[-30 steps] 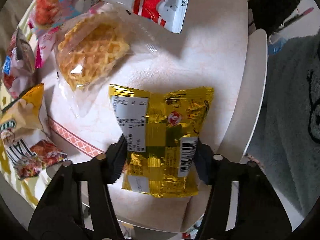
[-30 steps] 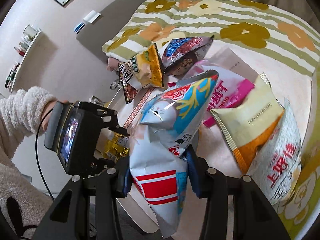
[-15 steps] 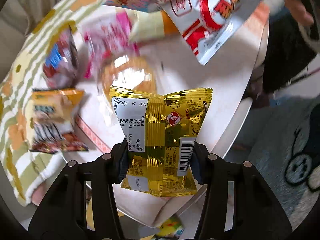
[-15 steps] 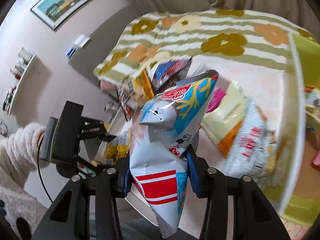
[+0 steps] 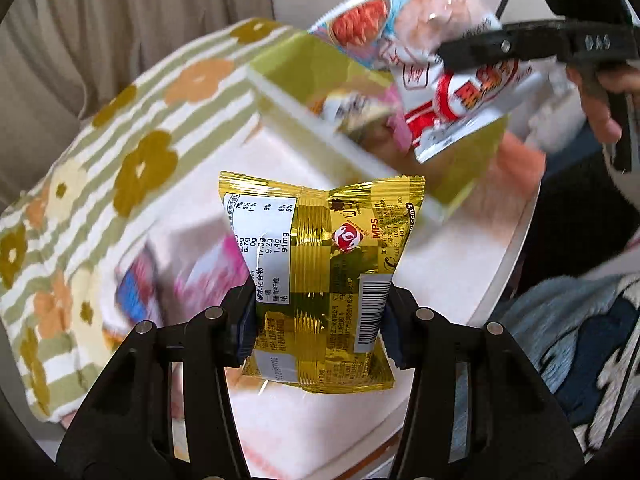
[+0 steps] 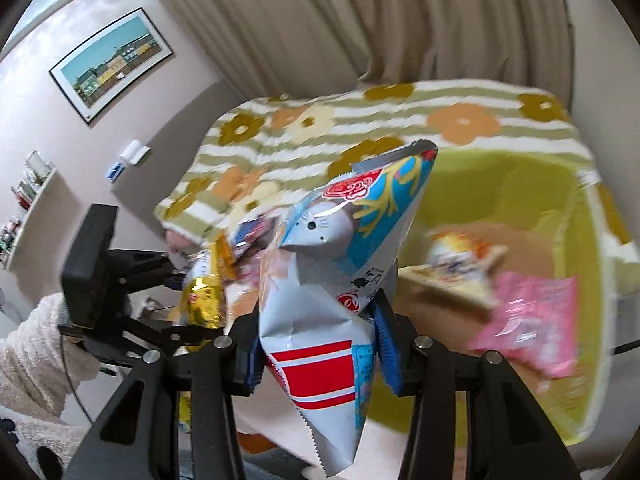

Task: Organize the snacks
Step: 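Carry both bags over the yellow-green box and release them inside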

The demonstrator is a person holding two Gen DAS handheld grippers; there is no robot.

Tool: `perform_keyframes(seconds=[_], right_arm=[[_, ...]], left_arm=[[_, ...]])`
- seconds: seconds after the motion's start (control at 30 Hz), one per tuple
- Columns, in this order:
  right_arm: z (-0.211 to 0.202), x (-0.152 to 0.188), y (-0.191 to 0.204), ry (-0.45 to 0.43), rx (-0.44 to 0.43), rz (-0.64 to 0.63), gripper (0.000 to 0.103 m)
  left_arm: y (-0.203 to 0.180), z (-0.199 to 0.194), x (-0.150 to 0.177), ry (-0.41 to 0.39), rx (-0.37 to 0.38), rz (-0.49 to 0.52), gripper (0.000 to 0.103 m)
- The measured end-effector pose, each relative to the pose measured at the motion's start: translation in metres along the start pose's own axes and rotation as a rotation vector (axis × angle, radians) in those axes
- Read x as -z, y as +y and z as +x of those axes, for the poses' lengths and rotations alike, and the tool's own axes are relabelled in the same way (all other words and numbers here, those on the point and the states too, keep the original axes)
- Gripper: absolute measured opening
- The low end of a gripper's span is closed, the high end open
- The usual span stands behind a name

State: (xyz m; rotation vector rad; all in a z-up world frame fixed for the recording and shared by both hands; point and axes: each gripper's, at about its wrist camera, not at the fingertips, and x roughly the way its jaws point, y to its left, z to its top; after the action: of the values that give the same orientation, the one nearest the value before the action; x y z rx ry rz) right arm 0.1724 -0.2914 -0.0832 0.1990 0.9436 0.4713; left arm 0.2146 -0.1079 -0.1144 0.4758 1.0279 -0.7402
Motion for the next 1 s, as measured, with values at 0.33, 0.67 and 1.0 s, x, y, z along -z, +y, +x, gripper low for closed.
perform_keyframes(seconds=[0.33, 0.67, 1.0], right_arm=[[-0.035, -0.021, -0.086, -0.029, 0.123, 0.017, 0.043], [-0.021, -0.027, -0.123, -0.038, 0.159, 0.07, 0.043], [-0.016, -0.028, -0.138, -0.019, 0.196, 0.084, 0.043]], left_arm=[[-0.06, 0.044, -0.119, -0.063, 0.08, -0.16, 0.046], [-0.063, 0.101, -0.14, -0.034, 0.062, -0.381, 0.046], [-0.073, 0.103, -0.143, -0.044, 0.004, -0.417, 0.102]])
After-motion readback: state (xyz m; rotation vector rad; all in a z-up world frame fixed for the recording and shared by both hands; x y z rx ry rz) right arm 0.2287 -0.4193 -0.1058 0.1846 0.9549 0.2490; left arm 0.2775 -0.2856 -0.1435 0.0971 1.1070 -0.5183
